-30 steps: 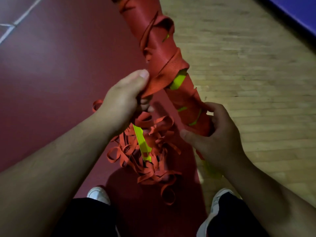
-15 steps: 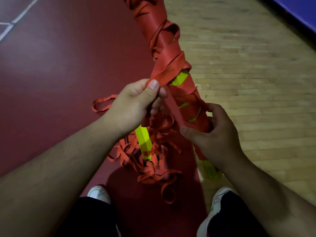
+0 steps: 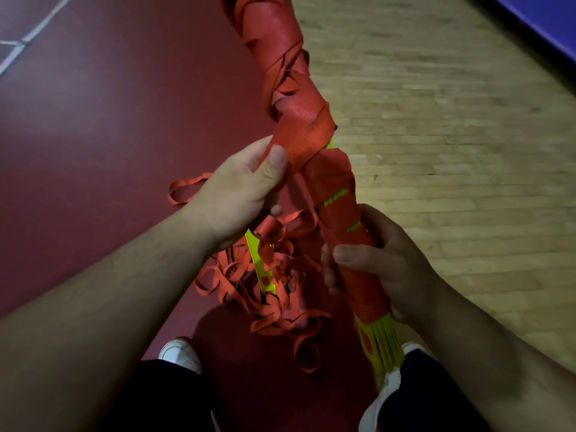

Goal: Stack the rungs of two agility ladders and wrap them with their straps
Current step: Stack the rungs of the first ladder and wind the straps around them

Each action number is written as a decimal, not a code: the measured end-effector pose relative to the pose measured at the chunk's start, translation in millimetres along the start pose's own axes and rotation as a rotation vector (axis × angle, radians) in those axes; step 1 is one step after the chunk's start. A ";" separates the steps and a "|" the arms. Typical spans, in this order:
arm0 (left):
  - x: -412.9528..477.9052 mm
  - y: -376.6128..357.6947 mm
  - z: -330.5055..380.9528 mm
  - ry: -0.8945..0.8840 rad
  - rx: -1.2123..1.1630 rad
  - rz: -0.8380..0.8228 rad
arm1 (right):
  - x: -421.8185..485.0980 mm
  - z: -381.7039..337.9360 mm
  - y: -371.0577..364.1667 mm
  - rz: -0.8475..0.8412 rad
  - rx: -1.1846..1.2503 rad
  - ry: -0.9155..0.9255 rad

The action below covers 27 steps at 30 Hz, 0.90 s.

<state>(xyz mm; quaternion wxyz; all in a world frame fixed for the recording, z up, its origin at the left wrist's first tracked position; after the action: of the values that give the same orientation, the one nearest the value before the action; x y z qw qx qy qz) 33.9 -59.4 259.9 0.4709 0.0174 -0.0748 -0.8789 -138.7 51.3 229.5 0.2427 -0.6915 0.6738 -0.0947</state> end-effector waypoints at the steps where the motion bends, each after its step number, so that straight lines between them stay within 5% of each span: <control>1: 0.1 -1.5 -0.1 -0.005 -0.032 -0.021 | -0.9 1.1 -0.6 -0.053 0.049 -0.045; 7: -0.3 -2.5 -7.9 0.047 -0.085 0.001 | -2.0 3.3 -0.3 -0.203 0.175 -0.219; 16: -0.1 -6.7 -9.1 0.164 -0.107 0.242 | 7.2 14.7 8.8 0.261 -0.474 -0.101; 23: 0.5 -11.4 -7.7 0.285 -0.178 0.426 | 4.8 14.1 4.1 0.248 -0.510 -0.090; 27: -0.1 -12.4 -12.7 0.368 -0.117 0.447 | 1.8 22.3 -7.2 0.340 -0.750 -0.038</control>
<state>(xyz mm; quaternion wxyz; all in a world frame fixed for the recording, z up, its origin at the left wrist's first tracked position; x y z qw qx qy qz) 25.0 -54.0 245.5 0.6587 0.1325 0.0608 -0.7382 -122.0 54.0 213.2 -0.0016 -0.6126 0.7615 0.2117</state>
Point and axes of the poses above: each hand's wrist, its own x-axis towards the middle knuckle, its own y-axis out of the back of the hand, z = x × y, the point moved 2 cm from there along x, towards the middle knuckle, and after that the axes turned 15 degrees about x, right-handed, at the moved point
